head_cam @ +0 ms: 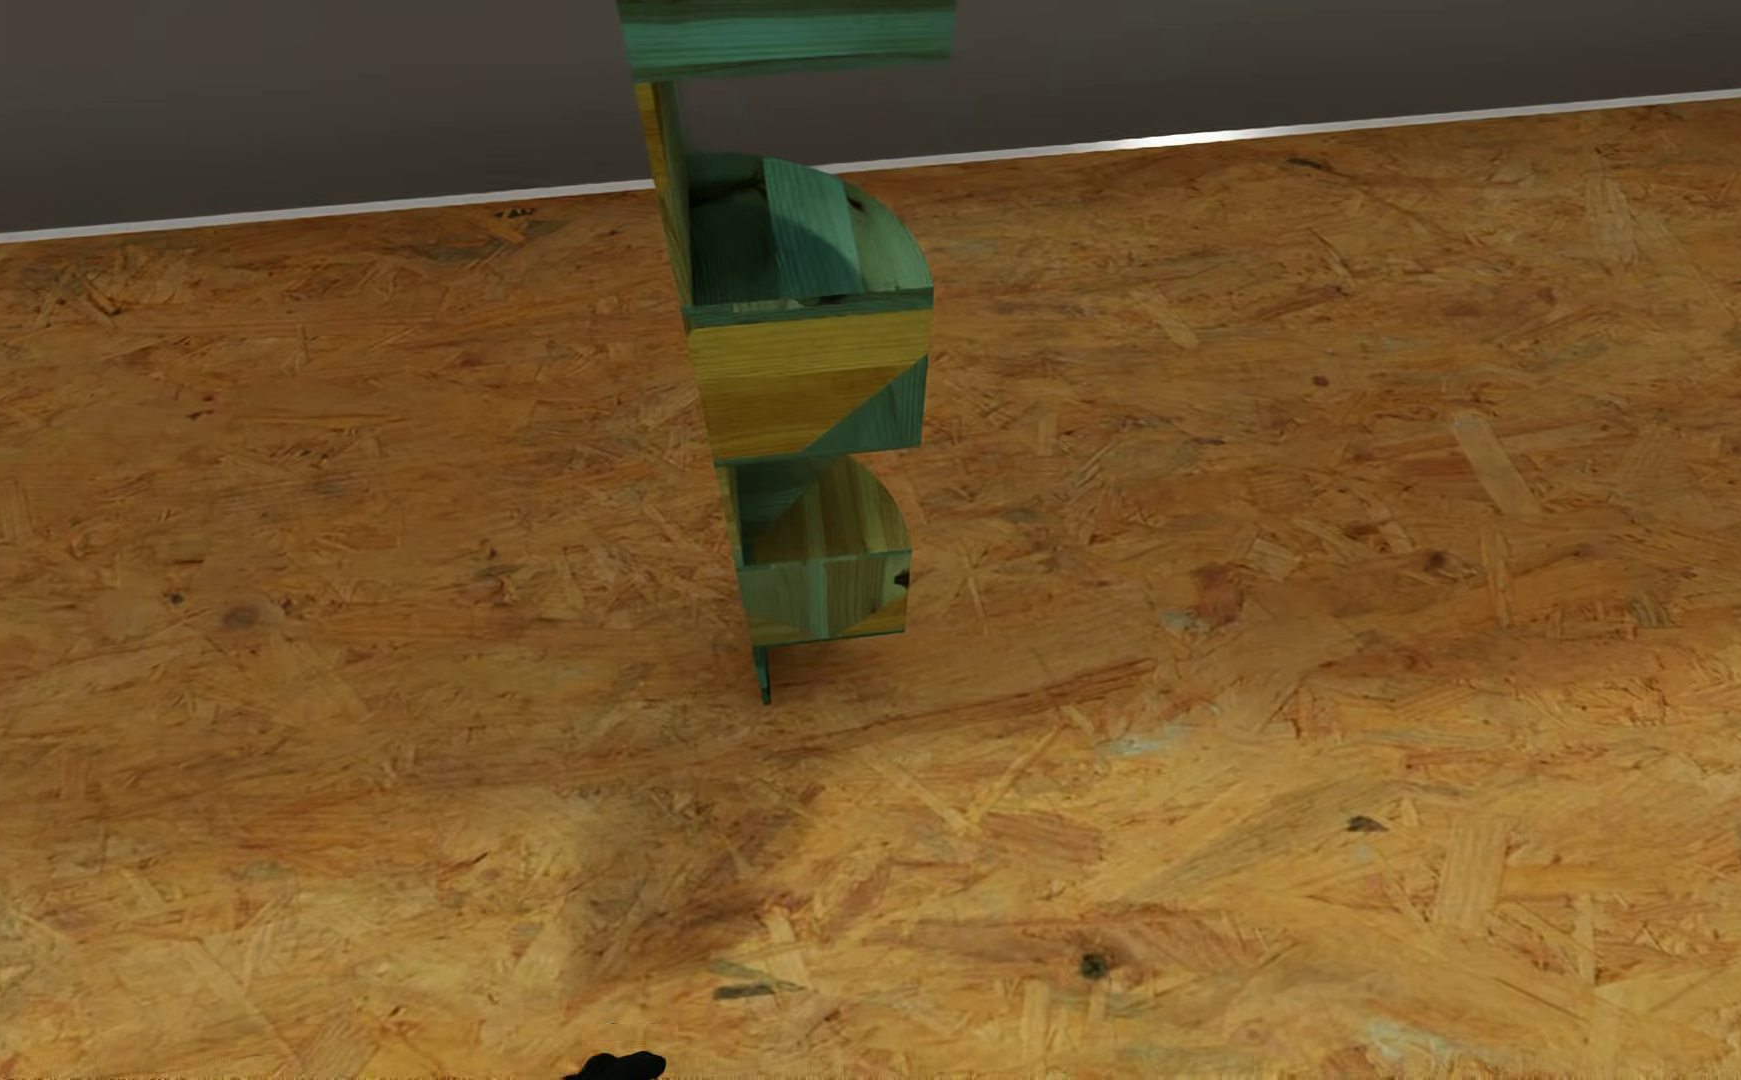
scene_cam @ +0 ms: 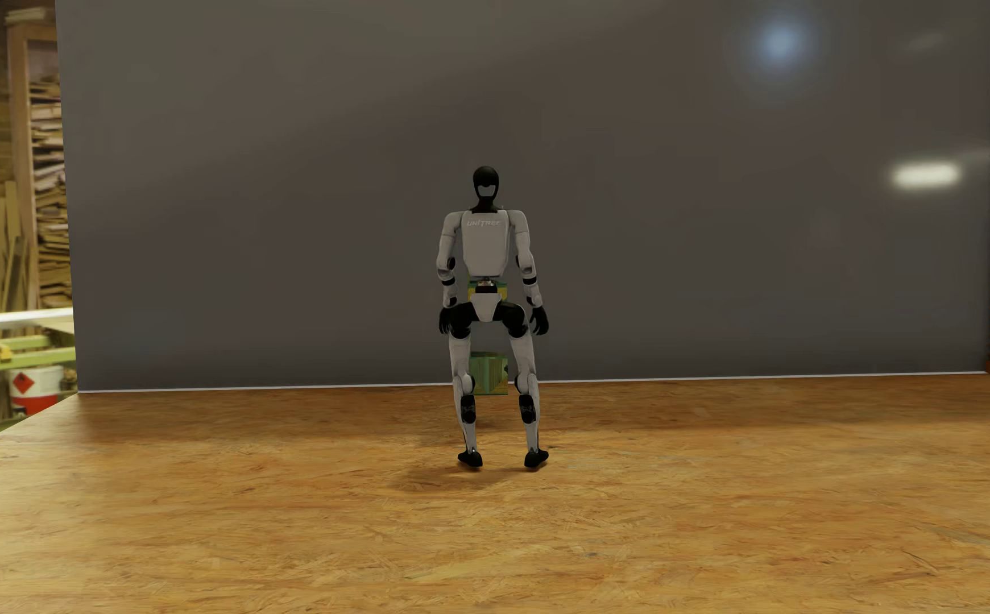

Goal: Go to the dark green shelves

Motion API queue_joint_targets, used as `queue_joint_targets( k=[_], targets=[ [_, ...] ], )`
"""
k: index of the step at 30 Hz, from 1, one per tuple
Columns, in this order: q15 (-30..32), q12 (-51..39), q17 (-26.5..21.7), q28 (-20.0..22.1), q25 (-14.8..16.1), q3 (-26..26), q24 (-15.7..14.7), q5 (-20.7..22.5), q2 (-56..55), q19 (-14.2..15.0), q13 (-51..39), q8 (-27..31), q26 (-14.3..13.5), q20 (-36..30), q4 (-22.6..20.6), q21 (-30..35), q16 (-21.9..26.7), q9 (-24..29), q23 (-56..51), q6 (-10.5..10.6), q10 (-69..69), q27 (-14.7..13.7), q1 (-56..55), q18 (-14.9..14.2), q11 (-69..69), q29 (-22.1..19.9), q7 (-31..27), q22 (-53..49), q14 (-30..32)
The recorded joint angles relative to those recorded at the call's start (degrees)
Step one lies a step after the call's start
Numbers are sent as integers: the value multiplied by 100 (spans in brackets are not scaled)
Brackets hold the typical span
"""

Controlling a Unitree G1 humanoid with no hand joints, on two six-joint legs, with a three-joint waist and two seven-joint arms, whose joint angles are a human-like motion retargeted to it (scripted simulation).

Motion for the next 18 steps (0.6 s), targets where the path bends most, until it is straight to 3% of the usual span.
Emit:
queue_joint_targets(
  k=[4, 10, 15, 18],
  targets=[
    [0, 214, -9, -409, 40, 3, -70, 43, -19, -5, -5, 28, 283, -234, 38, 69, 58, 20, -39, 2, -17, -9, -7, -27, -27, -72, 37, 629, 11],
    [28, 155, -80, -614, 62, 2, -109, 91, 12, -32, -127, 14, 290, -572, 85, 344, 119, 22, 4, 4, -20, -5, -7, -70, -77, 20, 30, 874, 61],
    [-5, -427, 197, -413, 28, -36, -71, 117, 107, -97, -901, -25, 359, -710, 107, 352, -66, -3, 606, -5, -65, 420, 123, -93, -25, 13, 21, 722, 63],
    [39, -833, 295, -434, -56, -51, -52, 122, 137, -139, -1094, -72, 279, -717, 119, 528, -225, -3, 439, -7, -66, 159, 143, -104, -10, 25, -5, 483, 116]
  ],
)
